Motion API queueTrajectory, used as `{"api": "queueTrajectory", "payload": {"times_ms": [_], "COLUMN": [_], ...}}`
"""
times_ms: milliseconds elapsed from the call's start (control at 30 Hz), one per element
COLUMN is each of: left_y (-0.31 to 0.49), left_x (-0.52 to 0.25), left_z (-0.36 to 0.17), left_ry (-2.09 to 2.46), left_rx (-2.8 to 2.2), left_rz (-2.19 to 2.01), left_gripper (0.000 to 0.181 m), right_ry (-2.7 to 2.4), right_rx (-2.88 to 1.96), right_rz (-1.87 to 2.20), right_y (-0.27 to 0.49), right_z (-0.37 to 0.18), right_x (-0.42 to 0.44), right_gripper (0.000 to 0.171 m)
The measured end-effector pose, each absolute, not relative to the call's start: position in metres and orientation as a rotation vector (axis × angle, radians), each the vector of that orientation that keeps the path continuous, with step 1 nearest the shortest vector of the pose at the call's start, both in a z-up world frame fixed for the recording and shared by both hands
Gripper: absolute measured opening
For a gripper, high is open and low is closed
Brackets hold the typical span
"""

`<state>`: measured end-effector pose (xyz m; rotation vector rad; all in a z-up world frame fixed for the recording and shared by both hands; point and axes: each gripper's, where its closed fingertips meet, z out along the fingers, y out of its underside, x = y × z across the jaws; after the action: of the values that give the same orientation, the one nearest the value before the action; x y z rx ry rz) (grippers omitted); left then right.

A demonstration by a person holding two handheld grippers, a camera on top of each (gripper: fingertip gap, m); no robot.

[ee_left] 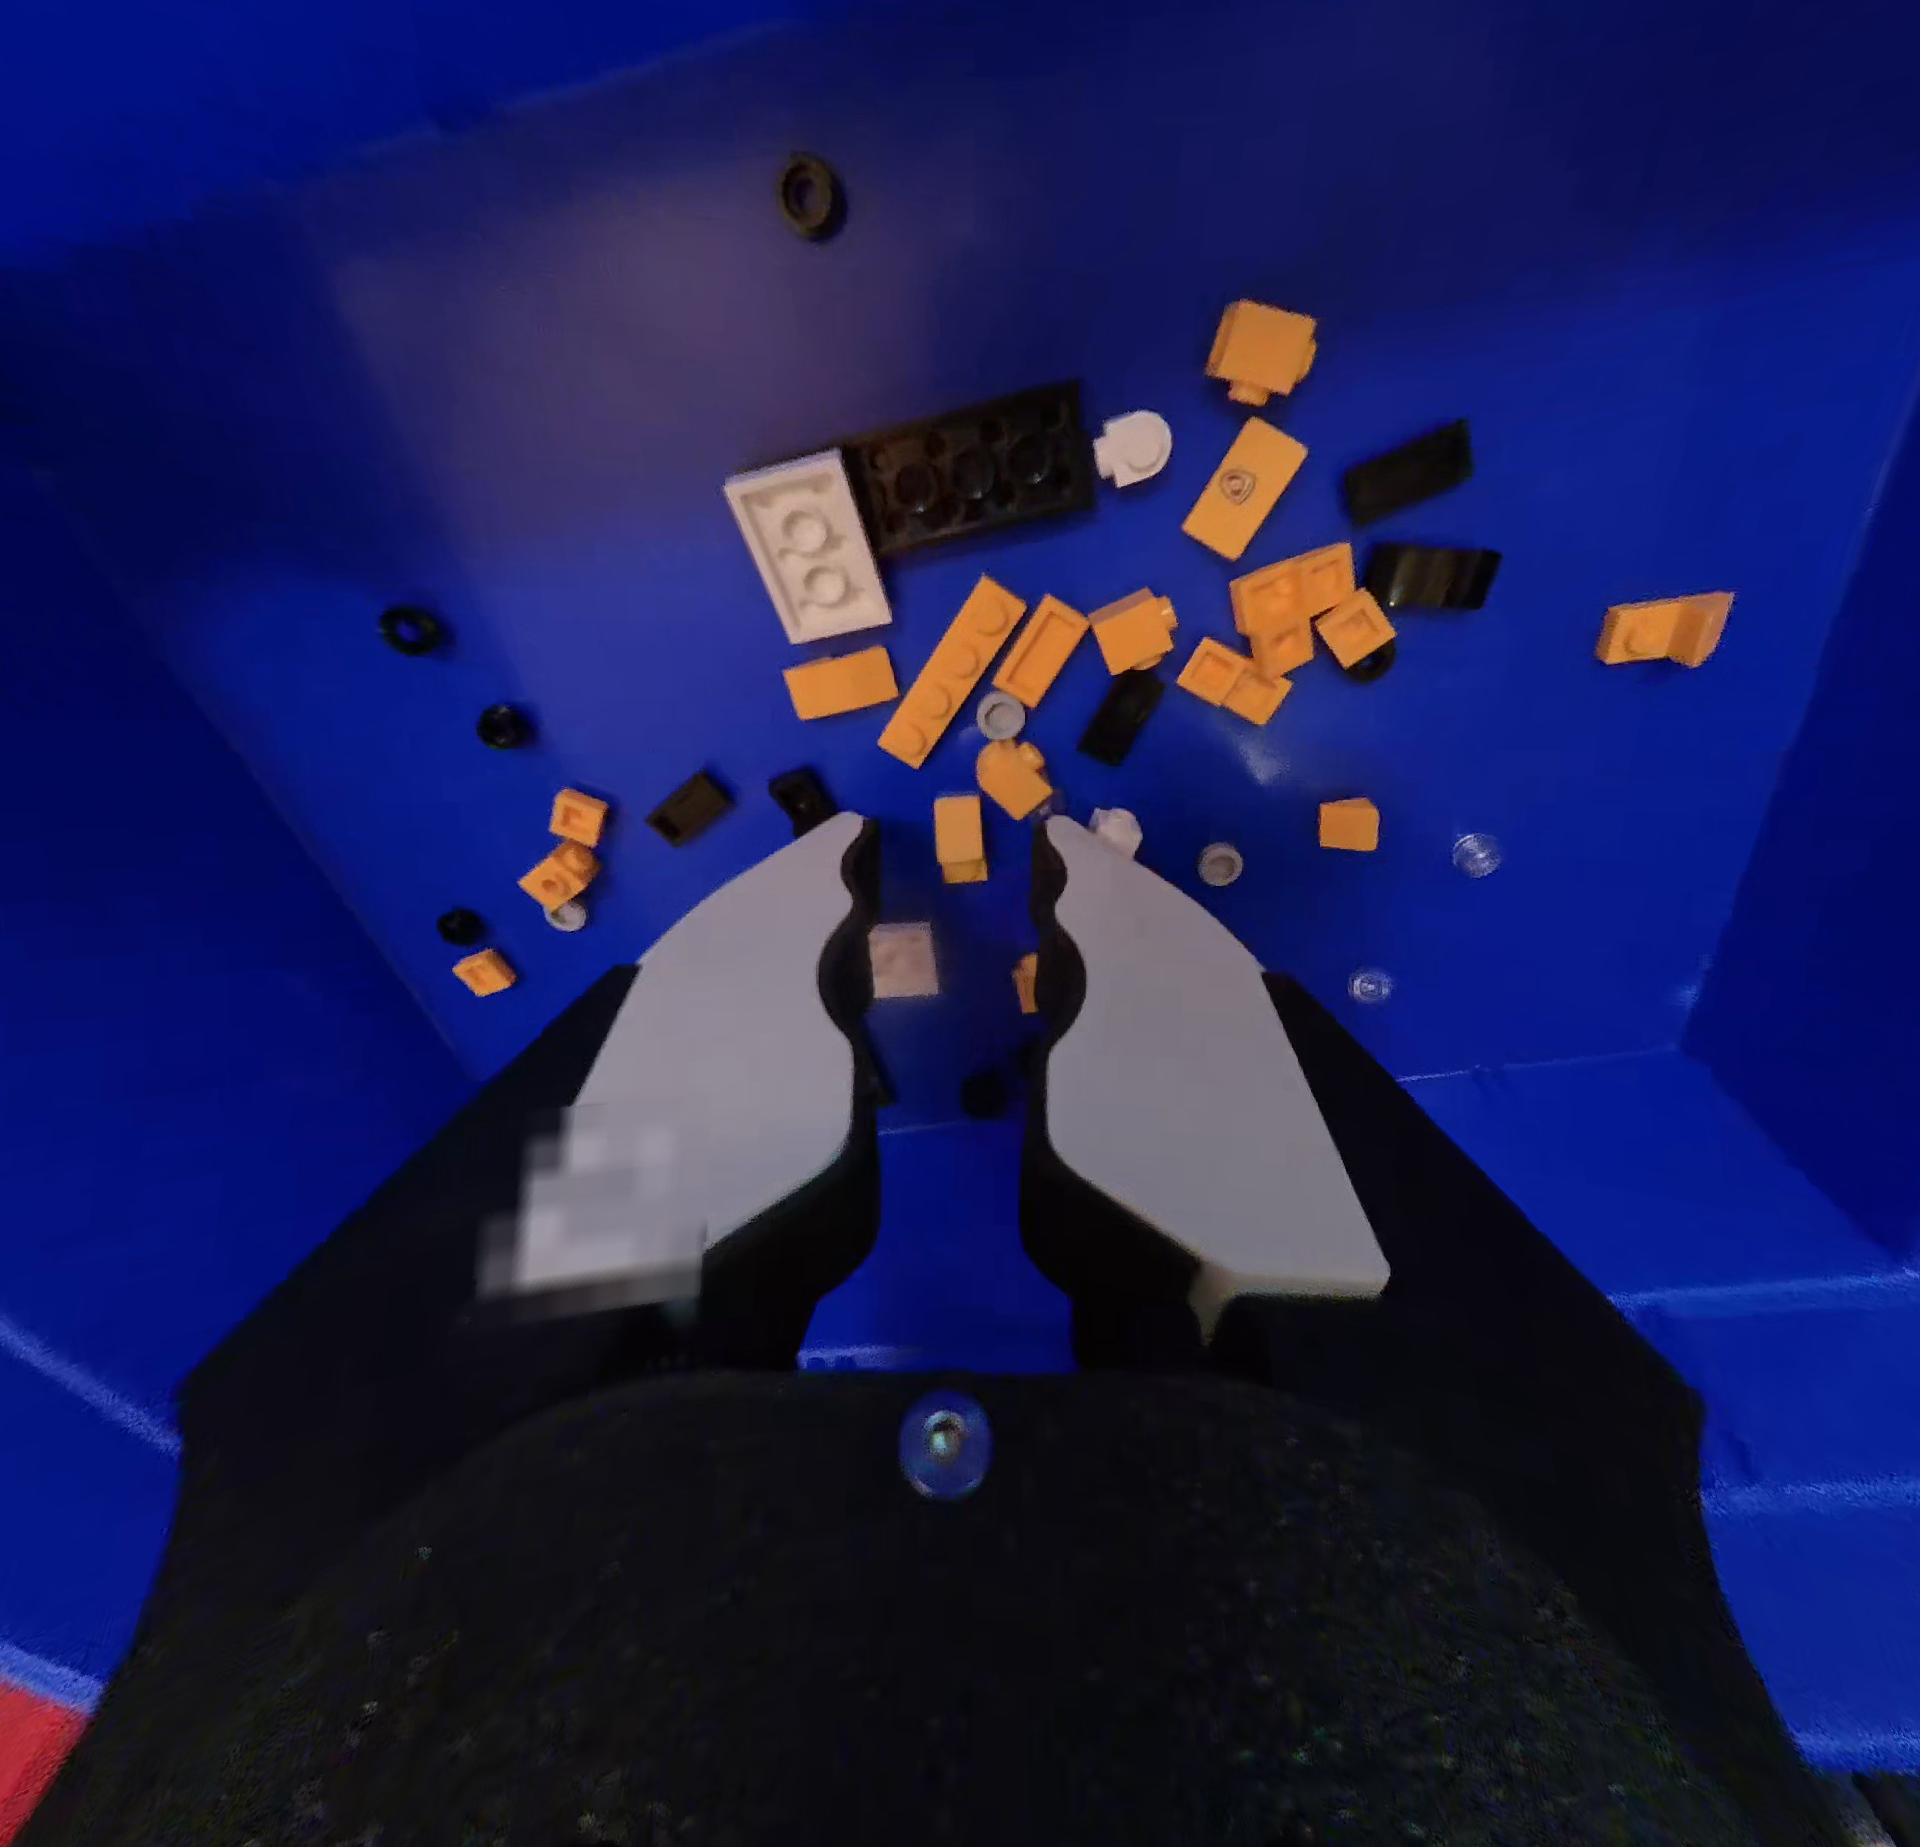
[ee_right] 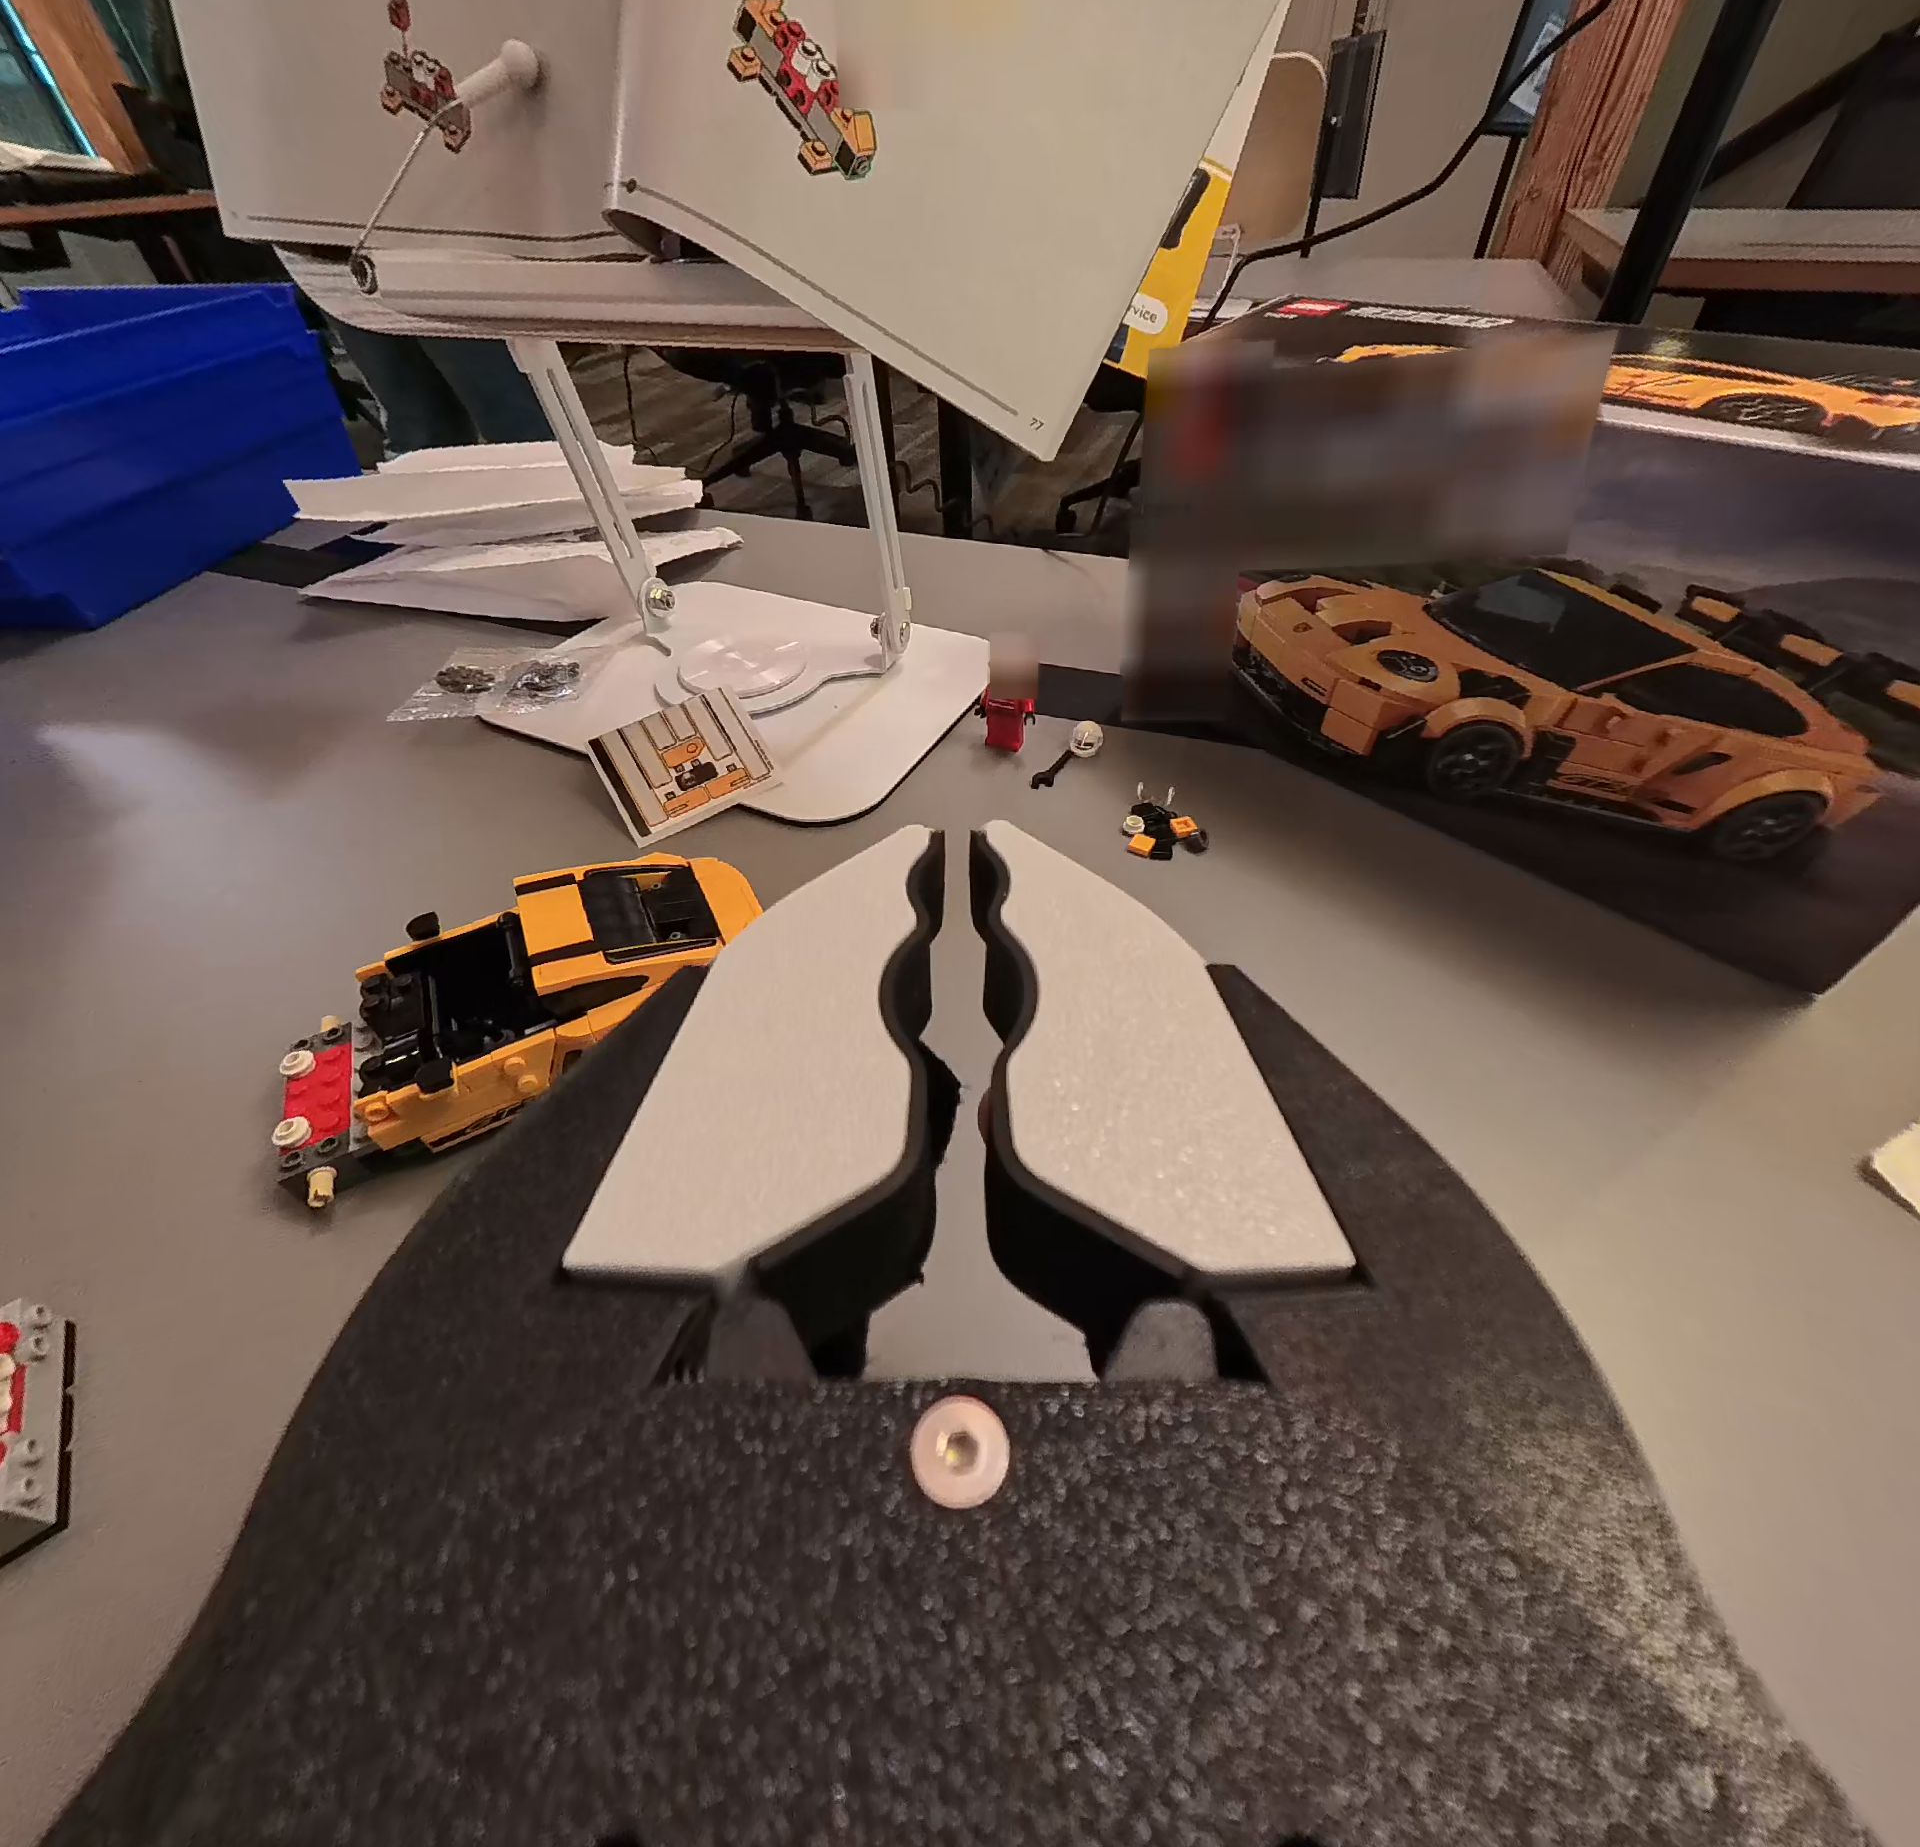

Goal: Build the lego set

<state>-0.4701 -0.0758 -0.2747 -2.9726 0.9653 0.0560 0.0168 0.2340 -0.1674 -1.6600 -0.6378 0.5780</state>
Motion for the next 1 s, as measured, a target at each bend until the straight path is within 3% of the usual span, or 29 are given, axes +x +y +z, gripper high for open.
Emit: {"api": "queueTrajectory", "payload": {"times_ms": [433, 500, 633, 833, 1000], "left_y": [-0.081, -0.081, -0.075, -0.041, -0.025], "left_x": [-0.474, -0.472, -0.463, -0.354, -0.227], "left_z": [-0.275, -0.276, -0.258, -0.183, -0.195], "left_ry": [0.981, 0.984, 0.994, 1.130, 1.349], "left_rx": [-2.985, -2.992, -2.938, -2.602, -2.440], "left_rz": [0.021, 0.011, 0.051, 0.057, -0.024], "left_gripper": [0.022, 0.010, 0.009, 0.008, 0.008], "right_ry": [-0.642, -0.642, -0.638, -0.634, -0.623], "right_rx": [-1.665, -1.666, -1.662, -1.648, -1.619], "right_rz": [0.577, 0.576, 0.583, 0.599, 0.582], "right_y": [0.234, 0.234, 0.234, 0.231, 0.230], "right_z": [-0.169, -0.169, -0.167, -0.162, -0.155], "right_x": [0.016, 0.017, 0.017, 0.017, 0.020], "right_gripper": [0.004, 0.004, 0.004, 0.004, 0.004]}}
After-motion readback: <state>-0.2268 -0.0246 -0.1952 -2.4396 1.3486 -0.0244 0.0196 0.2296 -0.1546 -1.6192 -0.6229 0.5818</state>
